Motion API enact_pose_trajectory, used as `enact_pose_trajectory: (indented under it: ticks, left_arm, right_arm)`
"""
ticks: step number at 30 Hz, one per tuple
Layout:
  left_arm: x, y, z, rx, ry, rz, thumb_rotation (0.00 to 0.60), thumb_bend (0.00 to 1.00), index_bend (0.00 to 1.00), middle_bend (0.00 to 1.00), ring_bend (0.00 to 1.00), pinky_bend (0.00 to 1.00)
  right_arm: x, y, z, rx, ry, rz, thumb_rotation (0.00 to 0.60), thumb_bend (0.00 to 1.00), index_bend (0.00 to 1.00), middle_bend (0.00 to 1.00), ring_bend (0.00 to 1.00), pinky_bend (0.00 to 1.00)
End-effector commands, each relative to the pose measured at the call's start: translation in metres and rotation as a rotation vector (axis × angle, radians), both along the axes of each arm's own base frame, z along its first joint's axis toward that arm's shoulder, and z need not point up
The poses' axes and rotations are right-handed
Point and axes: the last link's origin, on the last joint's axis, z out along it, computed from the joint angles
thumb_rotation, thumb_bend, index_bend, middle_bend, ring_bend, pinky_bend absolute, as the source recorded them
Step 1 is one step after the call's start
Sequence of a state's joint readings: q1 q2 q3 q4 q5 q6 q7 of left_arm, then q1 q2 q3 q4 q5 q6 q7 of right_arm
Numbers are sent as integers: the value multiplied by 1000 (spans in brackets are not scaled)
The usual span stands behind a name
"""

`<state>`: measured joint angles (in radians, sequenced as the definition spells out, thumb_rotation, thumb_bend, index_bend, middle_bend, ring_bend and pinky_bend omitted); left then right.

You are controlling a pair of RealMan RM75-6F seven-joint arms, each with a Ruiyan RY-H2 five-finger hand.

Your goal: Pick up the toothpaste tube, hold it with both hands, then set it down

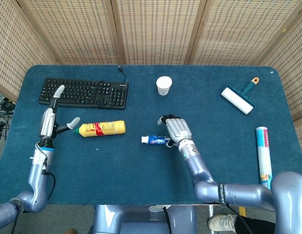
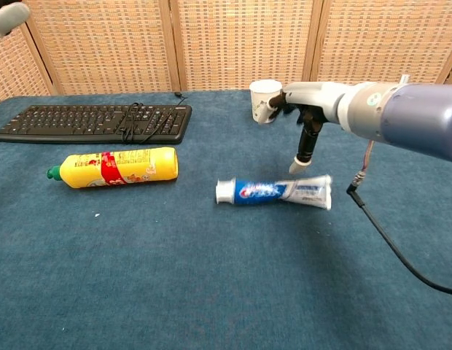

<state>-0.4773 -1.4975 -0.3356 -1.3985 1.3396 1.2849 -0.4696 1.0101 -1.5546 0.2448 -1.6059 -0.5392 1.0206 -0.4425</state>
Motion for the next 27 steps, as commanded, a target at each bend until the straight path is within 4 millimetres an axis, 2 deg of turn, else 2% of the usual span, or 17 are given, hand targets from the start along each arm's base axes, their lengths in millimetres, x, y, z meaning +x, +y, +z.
enact_pose_trajectory:
  ticks: [1,3,7,10,11,15,17,21,27]
  left_arm:
    - [-8,-8,7,6,52,9,305,0,0,0,0,0]
    - [-18,-19,15,19,105,26,315,0,0,0,0,0]
    - [-27,-35,25,17,158,40,315,0,0,0,0,0]
    - [-44,-62,38,-8,315,76,327,0,0,0,0,0]
    - [-50,-70,42,-24,395,93,344,0,0,0,0,0]
    - [-60,-93,55,-35,575,150,510,0,0,0,0,0]
    - [-65,-108,61,-19,630,181,537,0,0,0,0,0]
    - [-72,-127,64,-4,689,203,591,0,0,0,0,0]
    - [-76,-144,68,21,696,203,600,0,0,0,0,0]
  right_arm:
    - [-9,6,12,-19,-2,16,600,0,33,0,0,81]
    - [-19,13,29,-62,-2,48,600,0,32,0,0,78]
    - [-35,25,50,-117,-8,107,600,0,32,0,0,44]
    - [-66,40,79,-228,61,223,600,0,32,0,0,4]
    - [-75,45,87,-260,84,259,600,0,32,0,0,0]
    - [-106,63,108,-345,135,352,600,0,30,0,0,0]
    - [-129,79,122,-394,201,360,600,0,18,0,0,0]
    - [-152,103,136,-460,269,316,600,0,0,0,0,0]
    - [-170,125,146,-488,314,268,600,0,0,0,0,0]
